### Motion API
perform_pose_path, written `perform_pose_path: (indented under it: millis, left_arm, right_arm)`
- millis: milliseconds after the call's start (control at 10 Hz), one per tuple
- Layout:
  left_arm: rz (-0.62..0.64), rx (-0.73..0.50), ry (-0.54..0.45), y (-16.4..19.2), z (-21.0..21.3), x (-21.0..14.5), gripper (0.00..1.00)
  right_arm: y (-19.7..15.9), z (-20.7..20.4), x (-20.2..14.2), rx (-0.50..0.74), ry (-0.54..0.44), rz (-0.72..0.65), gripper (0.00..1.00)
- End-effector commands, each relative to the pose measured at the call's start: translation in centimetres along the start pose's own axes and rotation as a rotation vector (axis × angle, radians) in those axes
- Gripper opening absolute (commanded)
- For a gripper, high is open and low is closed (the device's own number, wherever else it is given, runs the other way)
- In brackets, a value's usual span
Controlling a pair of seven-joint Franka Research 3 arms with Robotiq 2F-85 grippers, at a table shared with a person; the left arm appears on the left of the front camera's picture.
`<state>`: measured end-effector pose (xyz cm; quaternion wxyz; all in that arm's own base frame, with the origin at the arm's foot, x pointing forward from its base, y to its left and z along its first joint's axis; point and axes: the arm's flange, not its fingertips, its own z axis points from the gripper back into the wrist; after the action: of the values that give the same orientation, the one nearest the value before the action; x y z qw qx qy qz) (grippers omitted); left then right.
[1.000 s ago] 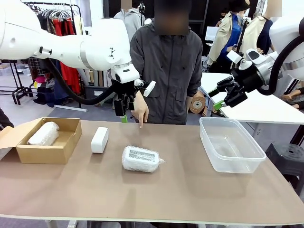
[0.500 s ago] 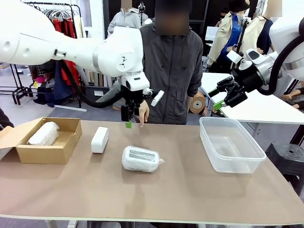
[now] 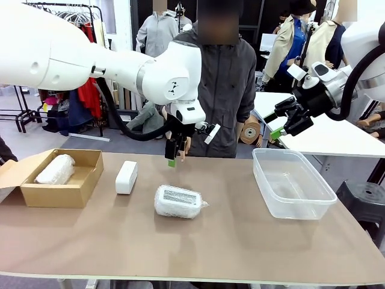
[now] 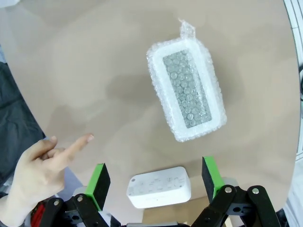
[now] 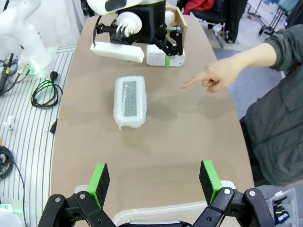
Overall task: Separate and place wrapped and unwrapped clocks.
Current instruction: Pick up the Digital clock indicated by the person.
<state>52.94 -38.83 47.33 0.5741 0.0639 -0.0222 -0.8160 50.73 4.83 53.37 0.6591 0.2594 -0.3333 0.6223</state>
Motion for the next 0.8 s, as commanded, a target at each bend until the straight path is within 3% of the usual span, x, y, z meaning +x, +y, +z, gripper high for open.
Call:
perform_pose_path:
  millis: [0, 700]
  left_arm:
    - [0.011, -0.021, 0.047, 0.4, -0.5, 0.9, 1.0]
    - [0.021, -0.044, 0.063, 0.5, -2.4, 2.2, 1.0]
  right_arm:
    - [0.1, 0.0, 0.1, -0.001, 0.001, 0.006, 1.0]
    - [0.1, 0.0, 0.1, -0.001, 0.001, 0.006, 1.0]
